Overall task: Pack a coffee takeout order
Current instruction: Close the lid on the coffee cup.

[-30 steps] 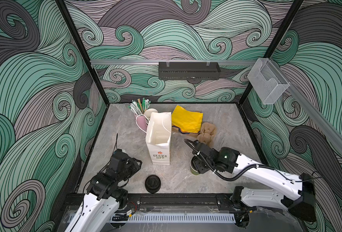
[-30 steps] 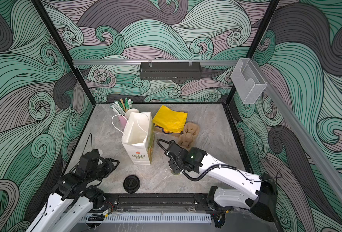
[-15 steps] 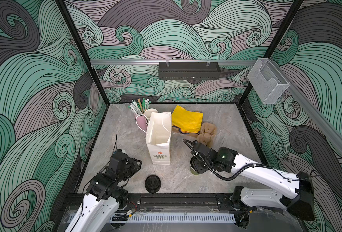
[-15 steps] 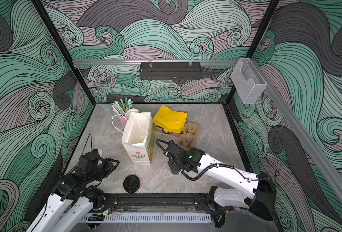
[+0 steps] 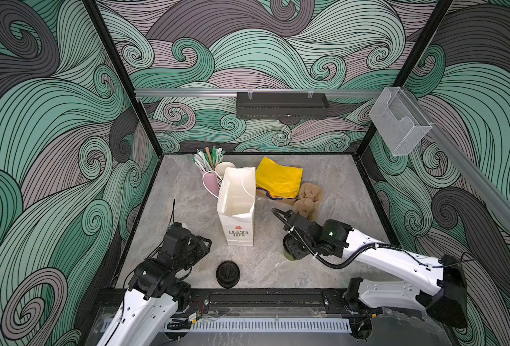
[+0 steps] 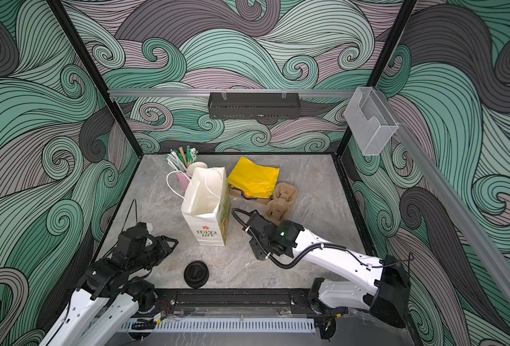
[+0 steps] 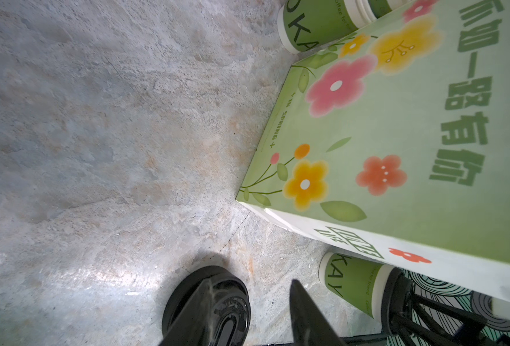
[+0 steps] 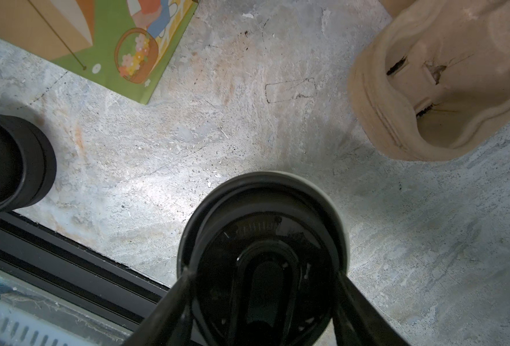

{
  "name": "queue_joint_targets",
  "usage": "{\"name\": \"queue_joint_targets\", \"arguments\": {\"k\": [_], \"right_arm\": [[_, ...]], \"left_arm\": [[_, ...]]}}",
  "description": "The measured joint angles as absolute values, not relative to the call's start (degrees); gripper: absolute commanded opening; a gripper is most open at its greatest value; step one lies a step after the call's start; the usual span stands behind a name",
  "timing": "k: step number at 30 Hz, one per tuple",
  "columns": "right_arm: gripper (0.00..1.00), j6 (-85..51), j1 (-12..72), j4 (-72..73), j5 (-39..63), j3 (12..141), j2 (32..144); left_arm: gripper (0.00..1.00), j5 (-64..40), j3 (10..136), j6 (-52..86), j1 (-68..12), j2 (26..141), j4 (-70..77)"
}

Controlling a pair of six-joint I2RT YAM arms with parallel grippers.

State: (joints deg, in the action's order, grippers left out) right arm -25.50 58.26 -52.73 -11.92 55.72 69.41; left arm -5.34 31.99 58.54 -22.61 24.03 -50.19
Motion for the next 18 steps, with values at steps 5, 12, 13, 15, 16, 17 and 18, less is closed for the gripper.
{"name": "queue_joint_targets", "arguments": {"k": [5, 12, 13, 15, 16, 17, 18], "right_arm": [[0.62, -25.47, 58.26, -52.69, -11.92, 55.72, 69.41], [0.63, -25.47, 58.26, -53.43, -12.45, 55.75, 68.95], [0.63, -25.47, 58.26, -53.54, -12.75, 55.75, 68.9], [0.63, -25.45, 58.26, -53.69, -13.21, 55.75, 68.9], [0.64, -25.45, 58.26, -53.74, -13.37, 55.75, 68.9], [0.64, -25.45, 58.26, -53.78, -13.52, 55.75, 68.9], [0.64, -25.41, 58.26, -53.78, -13.56, 55.75, 68.9]], "left_arm": [[0.45, -5.34, 31.99, 58.54, -22.61, 24.03, -50.19], [0.45, -5.34, 31.99, 58.54, -22.61, 24.16, -50.15], [0.45, -5.37, 31.99, 58.54, -22.61, 24.27, -50.15], [0.45, -5.34, 31.99, 58.54, -22.61, 24.27, -50.13], [0.45, -5.34, 31.99, 58.54, -22.61, 24.27, -50.11], [0.45, -5.34, 31.99, 58.54, -22.61, 24.29, -50.13], [0.45, -5.34, 31.99, 58.54, -22.61, 24.29, -50.13]]}}
